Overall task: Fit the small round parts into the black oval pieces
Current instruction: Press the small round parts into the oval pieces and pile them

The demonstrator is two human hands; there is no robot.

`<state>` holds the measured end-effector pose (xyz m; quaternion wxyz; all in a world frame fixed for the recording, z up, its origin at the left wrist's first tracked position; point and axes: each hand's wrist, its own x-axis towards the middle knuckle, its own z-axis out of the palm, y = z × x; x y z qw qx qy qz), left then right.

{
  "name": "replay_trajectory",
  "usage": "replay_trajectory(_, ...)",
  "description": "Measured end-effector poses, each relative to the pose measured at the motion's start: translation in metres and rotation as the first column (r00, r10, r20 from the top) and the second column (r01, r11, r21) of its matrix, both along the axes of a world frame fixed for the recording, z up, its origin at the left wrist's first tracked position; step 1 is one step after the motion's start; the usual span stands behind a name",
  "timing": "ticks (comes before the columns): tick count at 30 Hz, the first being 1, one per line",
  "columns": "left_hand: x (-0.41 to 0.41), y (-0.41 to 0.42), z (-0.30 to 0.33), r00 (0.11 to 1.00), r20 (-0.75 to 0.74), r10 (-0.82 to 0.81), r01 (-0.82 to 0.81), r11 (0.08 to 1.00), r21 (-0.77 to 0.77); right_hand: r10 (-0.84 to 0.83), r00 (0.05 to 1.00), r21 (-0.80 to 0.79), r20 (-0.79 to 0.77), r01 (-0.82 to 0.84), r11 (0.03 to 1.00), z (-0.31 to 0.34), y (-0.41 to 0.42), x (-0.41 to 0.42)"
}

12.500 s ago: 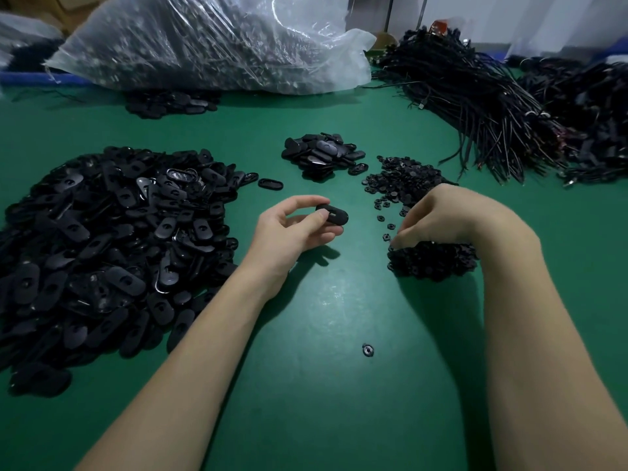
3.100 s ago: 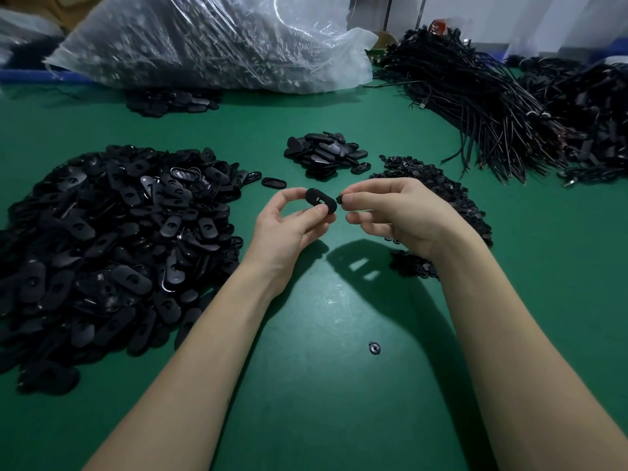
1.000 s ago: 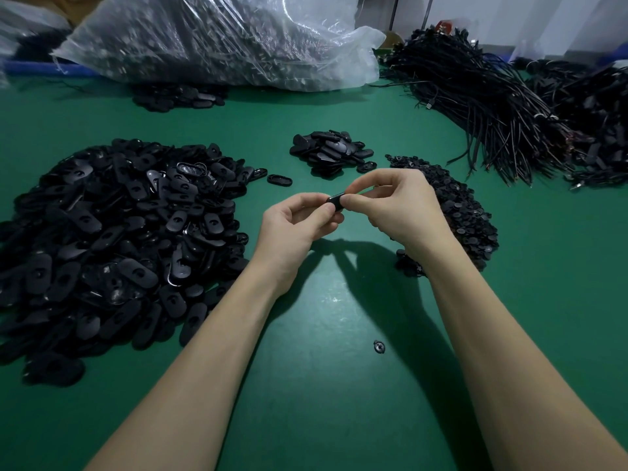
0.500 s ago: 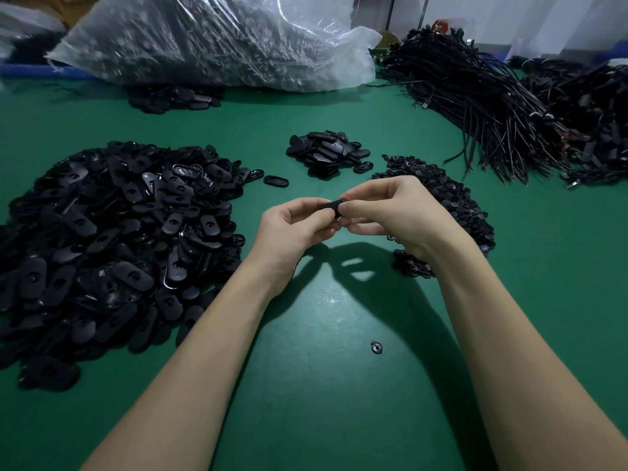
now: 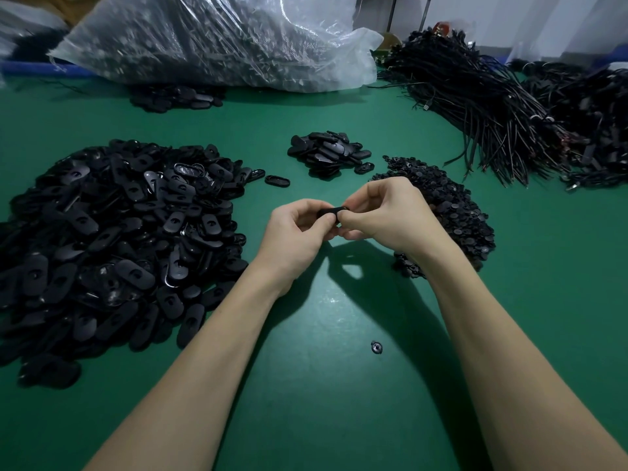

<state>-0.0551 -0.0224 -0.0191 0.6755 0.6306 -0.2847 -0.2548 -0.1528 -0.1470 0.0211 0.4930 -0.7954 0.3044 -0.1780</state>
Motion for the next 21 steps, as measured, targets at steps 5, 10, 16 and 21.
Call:
replay_trajectory(5, -0.001, -0.004, -0.003, 0.998, 0.040, 0.048, -0.049, 0.998, 0.025, -0.004, 1.000, -0.038, 0.007, 0.005, 0.999, -0.003, 0.002, 0.001)
replay_trajectory(10, 0.000, -0.004, -0.005, 0.998, 0.001, 0.064, -0.064, 0.998, -0.002, 0.071, 0.996, 0.013, 0.052, -0.072, 0.997, 0.000, -0.001, -0.003)
replay_trajectory(16, 0.004, -0.008, -0.004, 0.970, -0.228, 0.083, -0.096, 0.994, -0.046, 0.122, 0.992, -0.183, -0.016, -0.123, 0.975, -0.002, -0.007, -0.003)
replay_trajectory(21, 0.005, -0.007, 0.000, 0.937, -0.343, 0.072, -0.116, 0.987, -0.110, 0.006, 0.999, -0.350, 0.040, 0.008, 0.937, -0.005, -0.016, 0.017)
